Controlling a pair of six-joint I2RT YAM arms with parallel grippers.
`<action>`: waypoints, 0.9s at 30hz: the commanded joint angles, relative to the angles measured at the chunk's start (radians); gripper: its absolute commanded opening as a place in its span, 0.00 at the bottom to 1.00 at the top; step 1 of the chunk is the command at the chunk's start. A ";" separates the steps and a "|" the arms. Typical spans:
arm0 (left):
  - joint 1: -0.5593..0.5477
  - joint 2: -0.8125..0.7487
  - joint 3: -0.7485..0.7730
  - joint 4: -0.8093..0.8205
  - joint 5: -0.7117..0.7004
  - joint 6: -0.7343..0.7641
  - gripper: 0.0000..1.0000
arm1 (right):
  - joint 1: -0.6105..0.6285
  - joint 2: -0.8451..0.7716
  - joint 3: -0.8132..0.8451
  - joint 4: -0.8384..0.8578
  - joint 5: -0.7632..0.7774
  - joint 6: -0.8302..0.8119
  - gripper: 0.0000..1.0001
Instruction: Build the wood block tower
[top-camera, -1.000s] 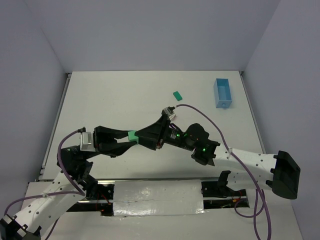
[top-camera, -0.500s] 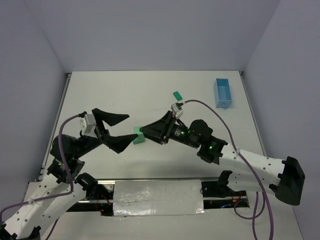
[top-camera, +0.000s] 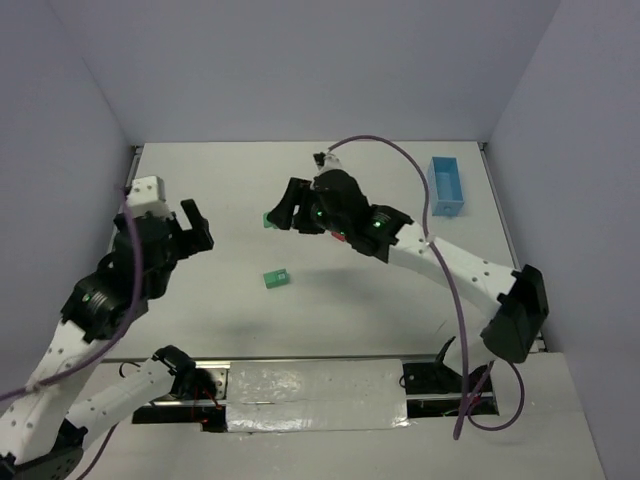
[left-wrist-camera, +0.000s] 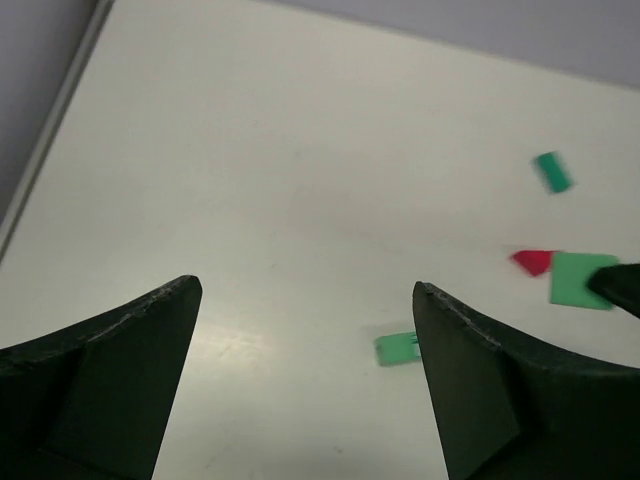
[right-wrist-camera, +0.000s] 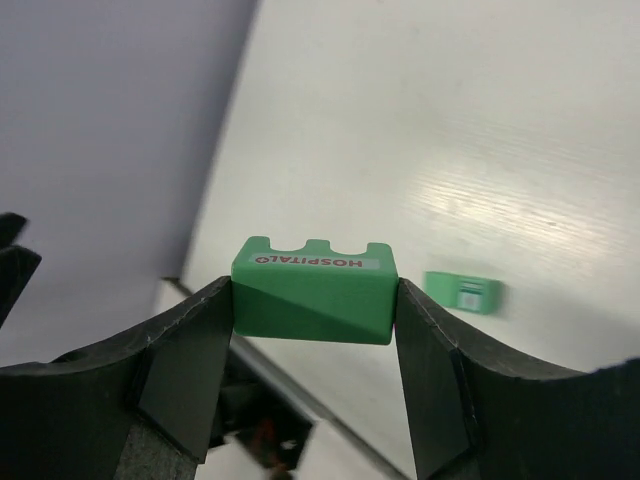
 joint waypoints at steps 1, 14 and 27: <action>0.014 0.138 -0.023 -0.155 -0.234 -0.098 0.99 | 0.039 0.130 0.140 -0.286 0.131 -0.189 0.28; 0.327 0.146 -0.250 0.019 -0.073 -0.023 0.99 | 0.162 0.402 0.325 -0.449 0.277 -0.239 0.28; 0.326 -0.043 -0.299 0.067 -0.049 -0.017 1.00 | 0.195 0.568 0.410 -0.473 0.321 -0.171 0.29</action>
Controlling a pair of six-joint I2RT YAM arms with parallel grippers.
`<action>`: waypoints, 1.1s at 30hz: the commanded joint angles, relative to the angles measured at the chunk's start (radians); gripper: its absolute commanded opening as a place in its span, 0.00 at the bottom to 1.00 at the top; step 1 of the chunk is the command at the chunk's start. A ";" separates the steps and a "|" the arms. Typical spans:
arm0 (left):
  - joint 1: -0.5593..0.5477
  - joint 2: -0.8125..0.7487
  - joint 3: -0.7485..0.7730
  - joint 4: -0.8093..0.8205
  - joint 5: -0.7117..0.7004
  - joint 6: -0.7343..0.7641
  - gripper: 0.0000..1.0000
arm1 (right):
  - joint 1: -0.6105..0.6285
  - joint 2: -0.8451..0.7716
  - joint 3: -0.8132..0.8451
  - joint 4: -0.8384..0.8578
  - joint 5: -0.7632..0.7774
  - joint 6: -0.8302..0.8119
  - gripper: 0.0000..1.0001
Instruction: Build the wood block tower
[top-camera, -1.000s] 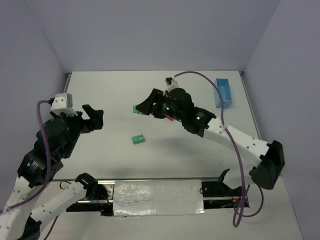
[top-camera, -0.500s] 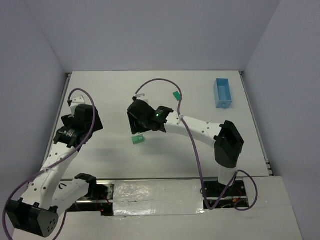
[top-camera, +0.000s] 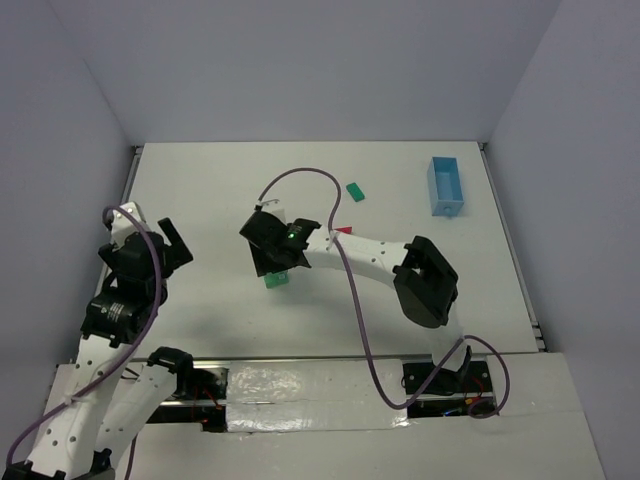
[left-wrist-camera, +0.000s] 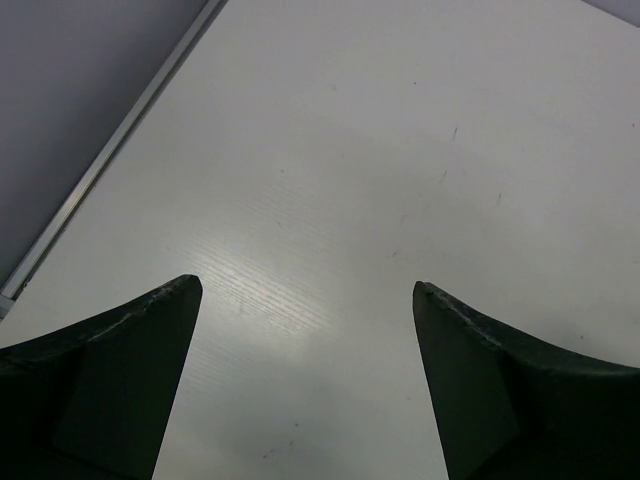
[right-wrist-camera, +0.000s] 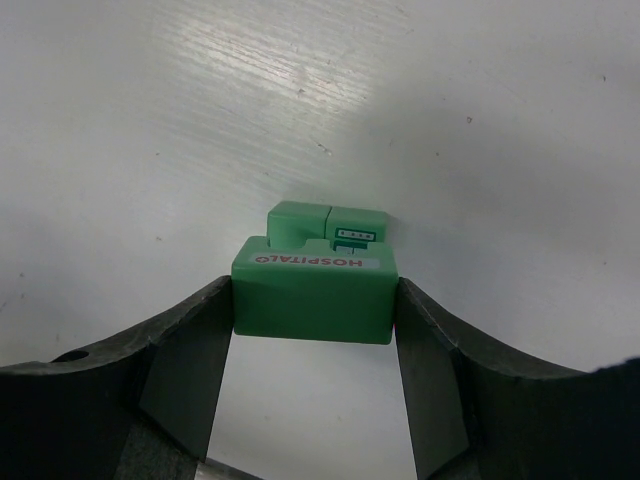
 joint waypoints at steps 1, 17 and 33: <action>0.004 0.021 0.000 0.040 0.005 0.032 1.00 | 0.020 0.022 0.070 -0.041 0.059 0.044 0.29; 0.004 0.037 0.000 0.054 0.061 0.053 1.00 | 0.043 0.080 0.107 -0.065 0.097 0.098 0.31; 0.004 0.028 -0.004 0.060 0.071 0.055 0.99 | 0.041 0.125 0.133 -0.075 0.085 0.082 0.36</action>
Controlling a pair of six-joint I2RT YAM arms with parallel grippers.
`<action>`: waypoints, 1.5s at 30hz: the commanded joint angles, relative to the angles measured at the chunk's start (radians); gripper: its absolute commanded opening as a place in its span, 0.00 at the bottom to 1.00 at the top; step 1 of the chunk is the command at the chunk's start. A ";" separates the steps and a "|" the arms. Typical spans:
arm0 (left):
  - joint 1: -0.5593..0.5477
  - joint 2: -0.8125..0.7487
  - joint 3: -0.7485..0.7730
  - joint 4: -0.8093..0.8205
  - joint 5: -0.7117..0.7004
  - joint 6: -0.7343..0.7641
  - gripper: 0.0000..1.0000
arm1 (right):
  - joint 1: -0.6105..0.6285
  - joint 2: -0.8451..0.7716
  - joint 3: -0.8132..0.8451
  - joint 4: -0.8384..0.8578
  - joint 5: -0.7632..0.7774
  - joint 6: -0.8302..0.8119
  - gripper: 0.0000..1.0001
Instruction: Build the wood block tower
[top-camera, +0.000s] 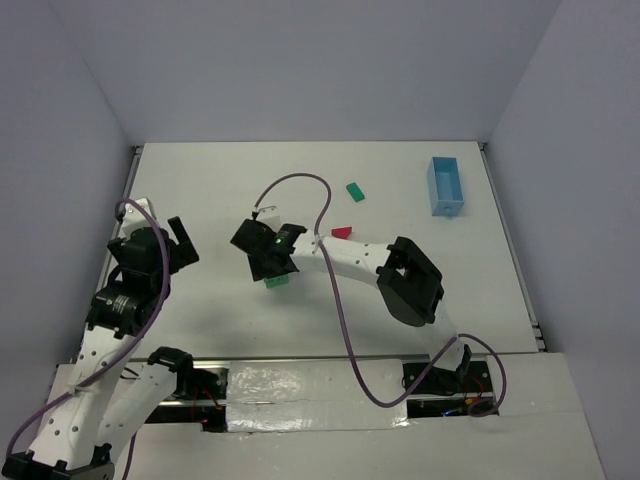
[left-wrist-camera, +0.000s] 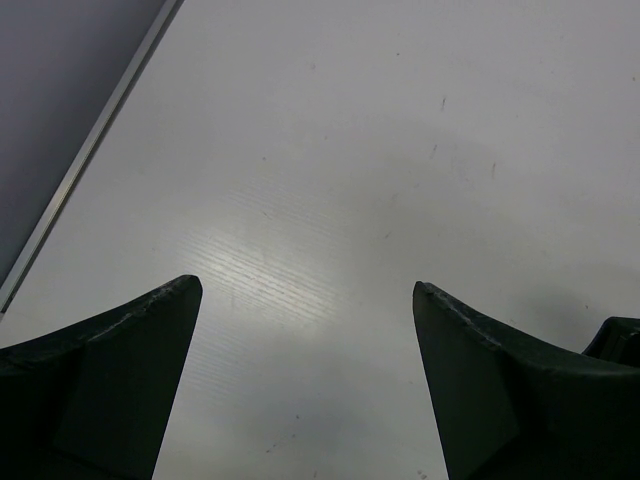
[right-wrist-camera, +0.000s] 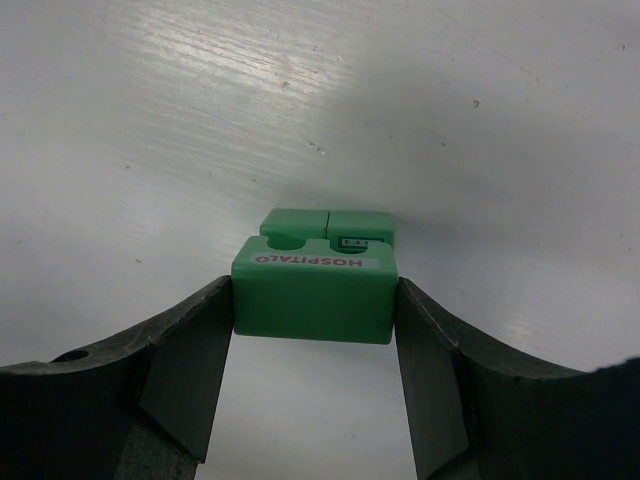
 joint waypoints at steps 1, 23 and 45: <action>0.004 -0.008 -0.002 0.044 0.010 0.012 1.00 | 0.009 0.015 0.052 -0.006 0.014 0.001 0.36; 0.004 -0.002 -0.002 0.052 0.039 0.023 1.00 | -0.005 0.022 0.068 -0.029 0.031 0.001 0.45; 0.004 -0.001 -0.007 0.057 0.055 0.029 0.99 | -0.014 0.029 0.063 -0.034 0.025 -0.012 0.49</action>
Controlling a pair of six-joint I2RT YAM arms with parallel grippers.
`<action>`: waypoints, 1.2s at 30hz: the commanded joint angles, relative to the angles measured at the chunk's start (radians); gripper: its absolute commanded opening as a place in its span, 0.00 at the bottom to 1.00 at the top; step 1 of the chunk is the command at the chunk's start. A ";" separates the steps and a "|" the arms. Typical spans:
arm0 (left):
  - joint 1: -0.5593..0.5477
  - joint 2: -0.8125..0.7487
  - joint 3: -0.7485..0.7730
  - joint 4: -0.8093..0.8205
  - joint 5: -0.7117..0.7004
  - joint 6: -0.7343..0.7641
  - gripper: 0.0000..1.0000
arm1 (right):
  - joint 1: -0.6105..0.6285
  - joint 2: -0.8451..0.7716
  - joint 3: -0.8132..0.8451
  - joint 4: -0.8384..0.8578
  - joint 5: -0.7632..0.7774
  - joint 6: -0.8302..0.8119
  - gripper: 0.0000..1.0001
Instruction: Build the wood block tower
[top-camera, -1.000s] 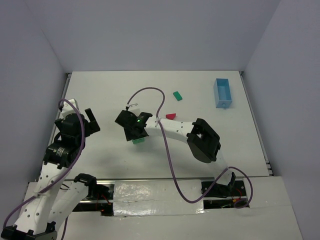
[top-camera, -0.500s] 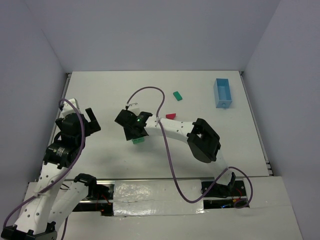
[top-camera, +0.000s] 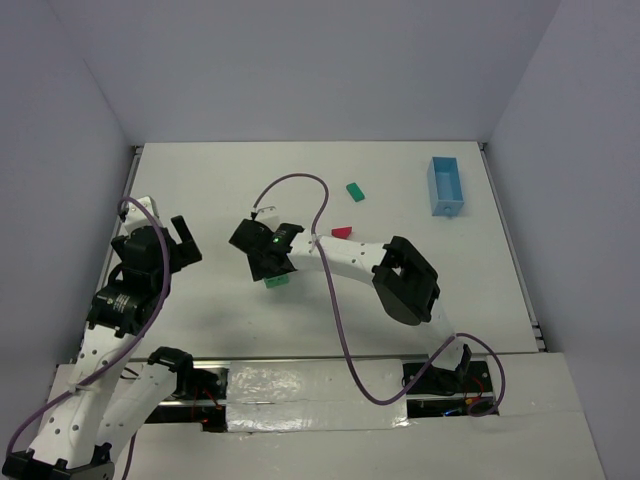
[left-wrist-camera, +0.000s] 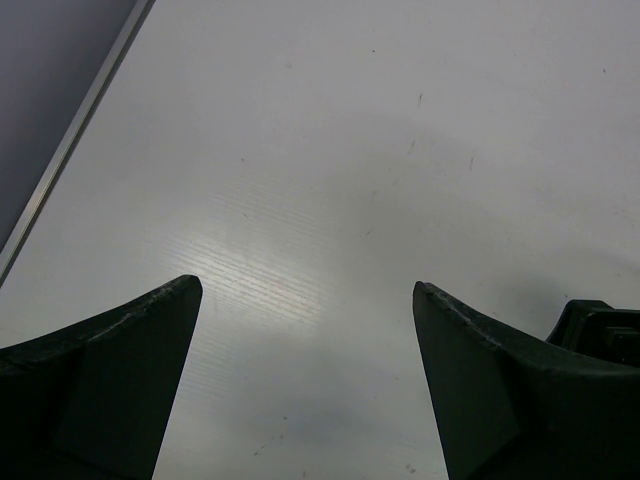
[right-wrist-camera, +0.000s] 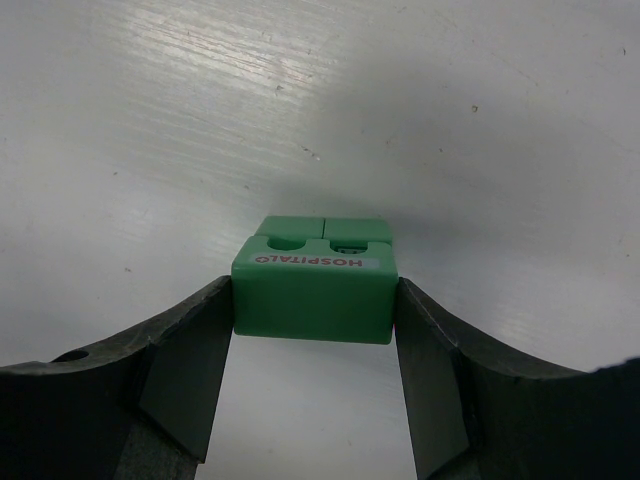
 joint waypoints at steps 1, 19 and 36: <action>0.004 -0.004 -0.005 0.034 0.009 0.023 1.00 | -0.006 -0.001 0.033 -0.014 0.023 -0.004 0.50; 0.004 0.000 -0.006 0.039 0.024 0.030 0.99 | -0.006 0.004 0.041 -0.024 0.022 -0.012 0.72; 0.004 0.001 -0.008 0.045 0.041 0.037 1.00 | -0.006 -0.016 0.033 -0.014 0.020 -0.019 0.72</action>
